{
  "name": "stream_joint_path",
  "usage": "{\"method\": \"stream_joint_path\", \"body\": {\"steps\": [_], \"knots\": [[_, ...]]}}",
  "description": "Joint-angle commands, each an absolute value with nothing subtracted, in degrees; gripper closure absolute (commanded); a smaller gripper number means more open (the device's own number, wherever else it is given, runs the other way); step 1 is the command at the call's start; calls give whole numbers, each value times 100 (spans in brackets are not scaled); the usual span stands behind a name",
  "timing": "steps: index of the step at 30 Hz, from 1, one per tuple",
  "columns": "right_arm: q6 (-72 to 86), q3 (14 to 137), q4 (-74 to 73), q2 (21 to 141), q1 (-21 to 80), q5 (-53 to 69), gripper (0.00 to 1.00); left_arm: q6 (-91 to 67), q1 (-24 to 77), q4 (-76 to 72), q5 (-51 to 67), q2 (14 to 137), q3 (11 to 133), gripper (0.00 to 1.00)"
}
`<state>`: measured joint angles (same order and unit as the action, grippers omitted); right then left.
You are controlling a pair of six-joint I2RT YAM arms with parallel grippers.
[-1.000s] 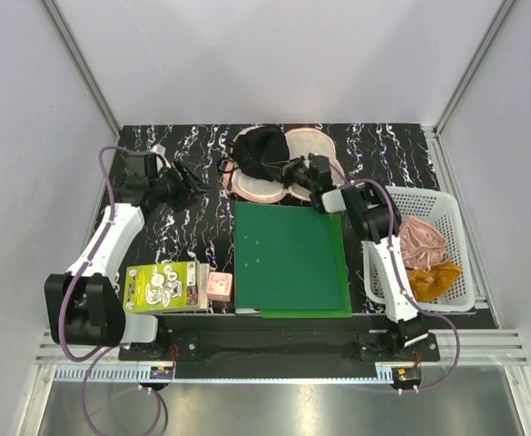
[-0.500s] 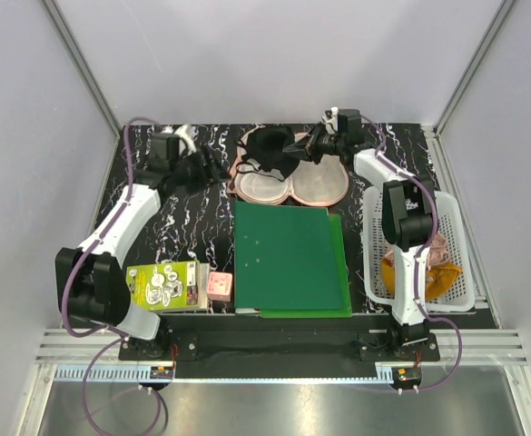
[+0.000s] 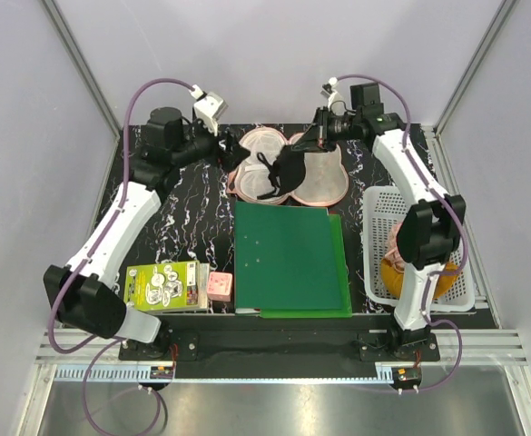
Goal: Place the bra in the laundry bag and zip it closed
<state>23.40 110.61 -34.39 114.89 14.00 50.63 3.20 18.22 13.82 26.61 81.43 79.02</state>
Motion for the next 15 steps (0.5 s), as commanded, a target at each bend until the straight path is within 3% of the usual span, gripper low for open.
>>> {"method": "stream_joint_path", "body": {"steps": [1,9,15], "knots": [[1854,11479,-3823,10671,1450,5906,100,634,1811,1415,3629,7735,8753,16],[2171,10969,-4420,9273,1941,6494,100,-983,1854,554,5366,7006,8701,12],[1758,10759,-5879,8483,2566,6924,100,-1933,2039,-165,6537,6610,8464,12]]}}
